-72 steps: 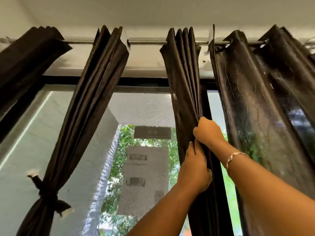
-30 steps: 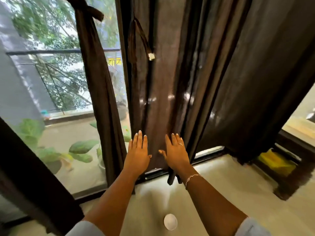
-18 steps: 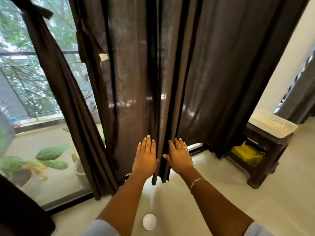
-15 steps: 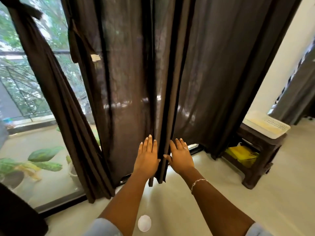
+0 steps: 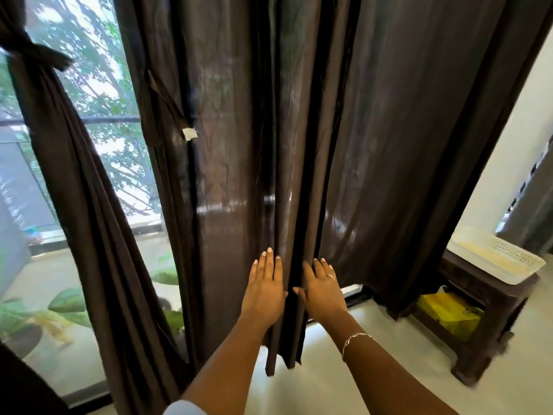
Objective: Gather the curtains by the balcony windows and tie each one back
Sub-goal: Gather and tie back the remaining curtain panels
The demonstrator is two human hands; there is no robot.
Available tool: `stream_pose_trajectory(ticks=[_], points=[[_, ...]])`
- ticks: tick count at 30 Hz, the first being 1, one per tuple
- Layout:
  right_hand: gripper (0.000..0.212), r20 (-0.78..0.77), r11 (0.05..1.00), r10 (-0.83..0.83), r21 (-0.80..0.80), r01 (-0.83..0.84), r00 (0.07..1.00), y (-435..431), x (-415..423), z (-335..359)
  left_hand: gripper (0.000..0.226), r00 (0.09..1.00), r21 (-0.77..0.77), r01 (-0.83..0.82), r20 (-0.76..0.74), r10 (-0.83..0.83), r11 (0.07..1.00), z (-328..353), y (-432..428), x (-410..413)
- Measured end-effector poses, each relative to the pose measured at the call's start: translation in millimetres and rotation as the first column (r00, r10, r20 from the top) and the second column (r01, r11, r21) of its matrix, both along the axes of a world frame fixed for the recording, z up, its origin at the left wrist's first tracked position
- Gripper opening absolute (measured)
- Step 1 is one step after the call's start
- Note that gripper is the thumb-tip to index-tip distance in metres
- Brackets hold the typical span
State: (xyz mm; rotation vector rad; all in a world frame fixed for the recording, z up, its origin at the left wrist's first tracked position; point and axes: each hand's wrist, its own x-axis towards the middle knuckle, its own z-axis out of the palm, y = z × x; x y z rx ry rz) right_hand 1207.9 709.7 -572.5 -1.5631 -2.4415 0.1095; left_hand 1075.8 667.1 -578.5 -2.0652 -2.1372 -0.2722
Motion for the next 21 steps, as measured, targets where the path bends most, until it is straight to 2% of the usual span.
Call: stream_pose_trajectory(ticks=[5, 10, 14, 21], points=[[0.063, -0.094, 0.995, 0.044, 0.094, -0.035, 0.995, 46.4, -31.7, 28.3, 0.071, 1.000, 0.100, -0.029, -0.010, 0.030, 0.995, 27.9, 41.9, -25.3], [0.062, -0.205, 0.973, 0.103, 0.222, -0.056, 0.973, 87.9, -72.0, 77.7, 0.067, 0.998, 0.264, -0.006, -0.058, 0.022, 0.965, 82.5, 84.1, -57.8], [0.061, -0.311, 0.926, 0.198, 0.370, -0.074, 0.929, 119.2, -110.5, 138.9, 0.064, 0.991, 0.425, 0.021, -0.128, 0.037, 0.905, 143.3, 116.9, -90.8], [0.059, -0.387, 0.828, 0.386, 0.546, -0.129, 0.837, 162.0, -149.3, 256.6, 0.066, 0.969, 0.629, 0.065, -0.225, 0.101, 0.775, 257.2, 150.5, -127.5]])
